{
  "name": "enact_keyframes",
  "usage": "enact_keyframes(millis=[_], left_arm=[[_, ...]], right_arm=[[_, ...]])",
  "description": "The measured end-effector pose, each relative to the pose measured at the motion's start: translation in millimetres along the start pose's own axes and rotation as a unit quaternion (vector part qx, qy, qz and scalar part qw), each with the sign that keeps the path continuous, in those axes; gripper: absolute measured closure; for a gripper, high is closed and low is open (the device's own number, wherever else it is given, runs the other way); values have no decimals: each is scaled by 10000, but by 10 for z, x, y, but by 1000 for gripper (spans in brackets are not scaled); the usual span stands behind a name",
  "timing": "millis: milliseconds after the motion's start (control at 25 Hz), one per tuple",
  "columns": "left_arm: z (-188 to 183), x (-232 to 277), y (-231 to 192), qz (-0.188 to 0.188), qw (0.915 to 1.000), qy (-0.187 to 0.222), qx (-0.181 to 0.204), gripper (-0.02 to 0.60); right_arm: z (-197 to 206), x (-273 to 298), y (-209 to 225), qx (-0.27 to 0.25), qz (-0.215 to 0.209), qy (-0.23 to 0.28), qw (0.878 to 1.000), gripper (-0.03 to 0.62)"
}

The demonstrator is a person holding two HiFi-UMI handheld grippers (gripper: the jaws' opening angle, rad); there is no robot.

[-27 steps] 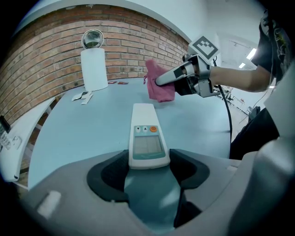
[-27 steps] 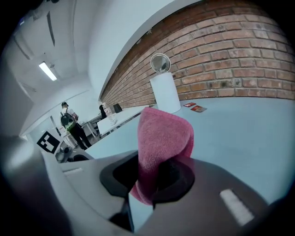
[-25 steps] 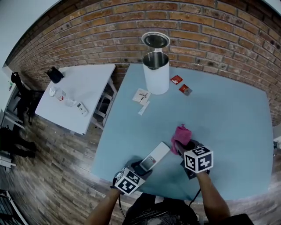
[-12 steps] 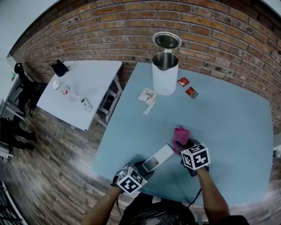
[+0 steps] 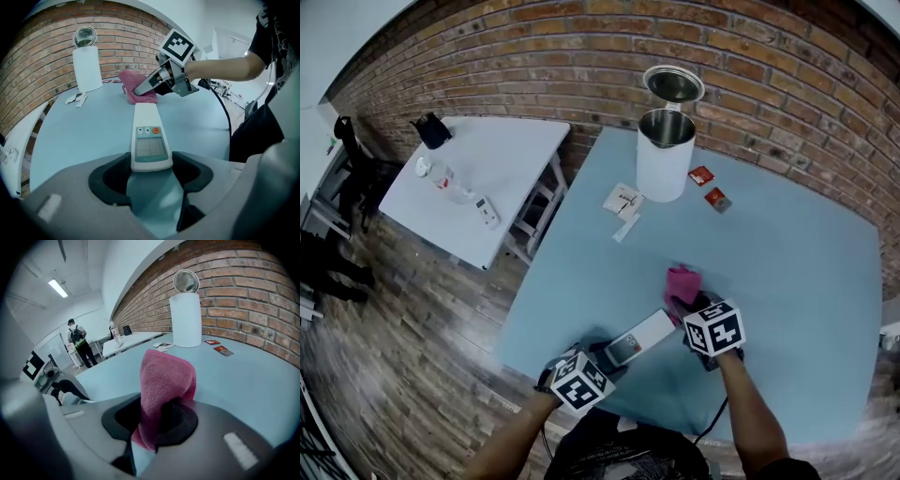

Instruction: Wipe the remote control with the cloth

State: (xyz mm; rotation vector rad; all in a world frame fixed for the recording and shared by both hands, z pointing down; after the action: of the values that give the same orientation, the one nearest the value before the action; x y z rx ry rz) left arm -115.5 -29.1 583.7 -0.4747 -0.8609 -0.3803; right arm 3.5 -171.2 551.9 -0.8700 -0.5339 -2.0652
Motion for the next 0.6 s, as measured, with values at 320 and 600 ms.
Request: enact_keyframes(millis=[320, 600], left_arm=[[-8, -5, 9, 83, 9999, -108, 91, 305], [-14, 1, 10, 119, 9998, -117, 139, 305]], right_arm=[[-138, 130, -25, -66, -73, -17, 9999, 520], [-255, 239, -28, -343, -105, -51, 9993, 520]])
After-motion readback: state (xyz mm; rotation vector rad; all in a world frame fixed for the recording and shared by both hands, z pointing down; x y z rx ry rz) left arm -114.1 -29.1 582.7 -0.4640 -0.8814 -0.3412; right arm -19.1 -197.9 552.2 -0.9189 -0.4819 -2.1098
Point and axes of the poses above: the fingertips, and each gripper's own axes: x forward along the fingers, y to its right, z out of its underside, the point moved 2 cm from there along -x, backward along the fingers, and after that the axes turned 9 degrees about z, right-handed, at the moved point
